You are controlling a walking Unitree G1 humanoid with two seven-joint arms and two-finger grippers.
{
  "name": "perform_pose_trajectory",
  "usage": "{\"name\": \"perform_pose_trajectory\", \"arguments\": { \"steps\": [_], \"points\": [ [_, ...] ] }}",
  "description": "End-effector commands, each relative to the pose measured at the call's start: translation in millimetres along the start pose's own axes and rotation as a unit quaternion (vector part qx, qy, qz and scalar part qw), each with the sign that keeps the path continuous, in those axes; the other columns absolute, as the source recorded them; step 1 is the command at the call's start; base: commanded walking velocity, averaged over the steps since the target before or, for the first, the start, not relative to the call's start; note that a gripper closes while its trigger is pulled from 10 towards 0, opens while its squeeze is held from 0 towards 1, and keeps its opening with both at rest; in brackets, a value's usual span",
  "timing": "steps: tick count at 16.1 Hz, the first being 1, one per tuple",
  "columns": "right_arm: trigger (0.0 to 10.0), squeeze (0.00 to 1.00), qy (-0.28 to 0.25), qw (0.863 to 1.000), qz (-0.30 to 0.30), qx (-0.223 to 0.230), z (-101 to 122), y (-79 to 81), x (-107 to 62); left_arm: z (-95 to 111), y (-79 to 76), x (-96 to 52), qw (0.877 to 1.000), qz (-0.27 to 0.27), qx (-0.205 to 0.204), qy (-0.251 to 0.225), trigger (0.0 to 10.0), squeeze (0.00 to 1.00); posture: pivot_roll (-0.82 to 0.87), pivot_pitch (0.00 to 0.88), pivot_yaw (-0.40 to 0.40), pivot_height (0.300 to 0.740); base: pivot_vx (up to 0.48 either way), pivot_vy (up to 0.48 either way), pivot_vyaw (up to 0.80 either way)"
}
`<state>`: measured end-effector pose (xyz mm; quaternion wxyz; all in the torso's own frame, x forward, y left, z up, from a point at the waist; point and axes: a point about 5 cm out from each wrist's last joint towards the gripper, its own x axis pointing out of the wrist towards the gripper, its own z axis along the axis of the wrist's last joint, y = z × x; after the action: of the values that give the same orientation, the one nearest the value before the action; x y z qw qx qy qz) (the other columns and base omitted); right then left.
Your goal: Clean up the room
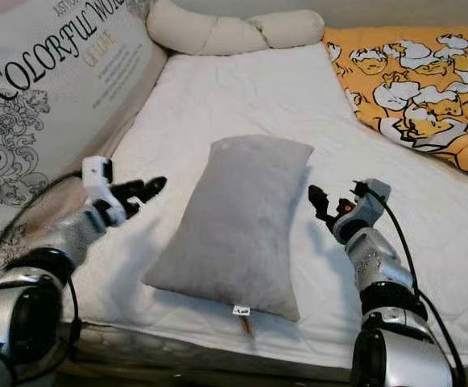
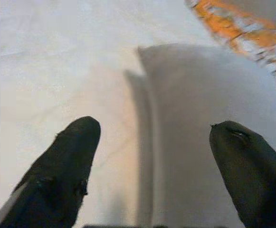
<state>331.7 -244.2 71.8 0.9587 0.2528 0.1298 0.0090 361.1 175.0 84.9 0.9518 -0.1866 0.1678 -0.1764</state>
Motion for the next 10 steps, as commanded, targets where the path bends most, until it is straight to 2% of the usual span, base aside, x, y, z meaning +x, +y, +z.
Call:
{"name": "perform_pose_trajectory", "arguments": {
  "steps": [1, 2, 3, 4, 5, 6, 7, 8, 9, 10],
  "points": [
    [10.0, 1.00, -0.008, 1.000, 0.007, 0.024, -5.0, 1.2, -1.1, -0.2, -0.8, 2.0, 1.000, 0.018, 0.014, 0.006, 10.0, 1.00, -0.17, 0.000, 0.158, 0.740, 0.000, 0.000, 0.00],
    [10.0, 1.00, 0.001, 0.996, 0.025, 0.081, -14.8, 5.0, -1.0, -9.1, -8.2, 7.4, 0.999, 0.042, 0.016, 0.011, 10.0, 1.00, -0.17, 0.000, 0.154, 0.740, 0.000, 0.000, 0.00],
    [10.0, 1.00, 0.036, 0.988, 0.042, 0.143, -28.0, 10.8, -0.4, -17.8, -12.3, 10.5, 0.997, 0.079, -0.003, 0.008, 10.0, 1.00, -0.18, 0.000, 0.151, 0.740, 0.000, 0.000, 0.00],
    [10.0, 0.13, 0.091, 0.974, 0.102, 0.180, -44.5, 26.6, -0.8, -37.6, -26.7, 14.7, 0.997, 0.061, -0.049, 0.021, 10.0, 1.00, -0.19, 0.000, 0.152, 0.740, 0.000, 0.000, 0.00],
    [10.0, 0.00, 0.126, 0.970, 0.116, 0.173, -55.6, 34.6, -0.8, -51.4, -37.9, 16.9, 0.994, 0.038, -0.092, 0.035, 10.0, 1.00, -0.20, 0.000, 0.153, 0.740, 0.000, 0.000, 0.00],
    [10.0, 0.00, 0.153, 0.968, 0.121, 0.157, -64.3, 40.0, -1.1, -61.0, -47.6, 18.4, 0.991, 0.014, -0.121, 0.049, 10.0, 0.85, -0.20, 0.000, 0.153, 0.740, 0.000, 0.000, 0.00],
    [10.0, 0.00, 0.174, 0.970, 0.120, 0.121, -72.4, 42.5, -1.8, -68.7, -57.2, 19.2, 0.990, -0.024, -0.121, 0.071, 10.0, 0.07, -0.20, 0.000, 0.156, 0.740, 0.000, 0.000, 0.00],
    [10.0, 0.00, 0.196, 0.969, 0.118, 0.092, -80.7, 44.4, -3.0, -77.6, -68.8, 19.0, 0.986, -0.078, -0.104, 0.102, 10.0, 0.00, -0.19, 0.000, 0.157, 0.740, 0.000, 0.000, 0.00],
    [10.0, 0.00, 0.212, 0.968, 0.109, 0.083, -84.7, 44.2, -3.6, -87.6, -76.2, 16.4, 0.979, -0.124, -0.075, 0.142, 10.0, 0.00, -0.19, 0.000, 0.157, 0.740, 0.000, 0.000, 0.00],
    [10.0, 0.00, 0.214, 0.968, 0.102, 0.085, -82.9, 42.7, -3.1, -95.6, -75.9, 12.5, 0.974, -0.140, -0.044, 0.174, 10.0, 0.00, -0.19, 0.000, 0.157, 0.740, 0.000, 0.000, 0.00]
  ]
}}
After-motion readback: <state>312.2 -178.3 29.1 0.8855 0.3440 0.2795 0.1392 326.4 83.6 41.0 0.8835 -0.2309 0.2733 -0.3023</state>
